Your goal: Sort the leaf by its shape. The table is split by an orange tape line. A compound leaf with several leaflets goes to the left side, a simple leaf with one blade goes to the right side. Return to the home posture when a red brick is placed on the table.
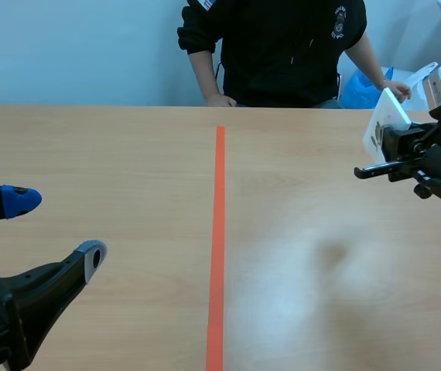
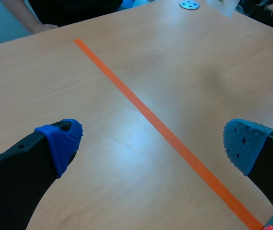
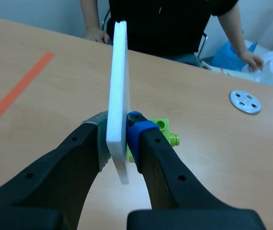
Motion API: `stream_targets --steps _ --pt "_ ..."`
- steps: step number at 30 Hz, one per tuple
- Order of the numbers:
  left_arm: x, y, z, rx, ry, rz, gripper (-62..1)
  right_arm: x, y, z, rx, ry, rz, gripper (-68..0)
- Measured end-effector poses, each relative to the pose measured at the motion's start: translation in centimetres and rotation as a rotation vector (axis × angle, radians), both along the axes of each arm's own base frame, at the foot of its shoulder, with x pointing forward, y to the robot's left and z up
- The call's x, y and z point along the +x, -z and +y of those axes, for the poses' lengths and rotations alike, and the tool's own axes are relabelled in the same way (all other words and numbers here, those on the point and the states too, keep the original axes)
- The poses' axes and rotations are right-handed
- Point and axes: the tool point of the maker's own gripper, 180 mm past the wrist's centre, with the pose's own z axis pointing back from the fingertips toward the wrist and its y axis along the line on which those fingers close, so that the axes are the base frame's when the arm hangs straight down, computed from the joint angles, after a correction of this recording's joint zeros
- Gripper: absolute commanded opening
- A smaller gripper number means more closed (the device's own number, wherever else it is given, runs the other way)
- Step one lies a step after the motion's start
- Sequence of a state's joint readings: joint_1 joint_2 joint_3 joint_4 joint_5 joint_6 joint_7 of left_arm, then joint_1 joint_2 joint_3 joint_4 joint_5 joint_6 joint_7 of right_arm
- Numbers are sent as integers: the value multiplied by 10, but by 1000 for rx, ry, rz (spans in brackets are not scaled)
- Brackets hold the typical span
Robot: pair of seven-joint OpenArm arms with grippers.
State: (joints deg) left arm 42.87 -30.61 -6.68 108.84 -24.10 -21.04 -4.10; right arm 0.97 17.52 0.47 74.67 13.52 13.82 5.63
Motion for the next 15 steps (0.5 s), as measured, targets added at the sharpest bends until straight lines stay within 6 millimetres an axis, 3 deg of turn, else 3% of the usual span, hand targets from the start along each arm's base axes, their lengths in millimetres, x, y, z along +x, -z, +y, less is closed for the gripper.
stream_targets --steps 7,15 --pt "0 0 0 0 0 0 14 18 53 -25 50 89 108 -642" --pt "0 0 0 0 0 0 14 39 81 -47 97 185 185 -642"
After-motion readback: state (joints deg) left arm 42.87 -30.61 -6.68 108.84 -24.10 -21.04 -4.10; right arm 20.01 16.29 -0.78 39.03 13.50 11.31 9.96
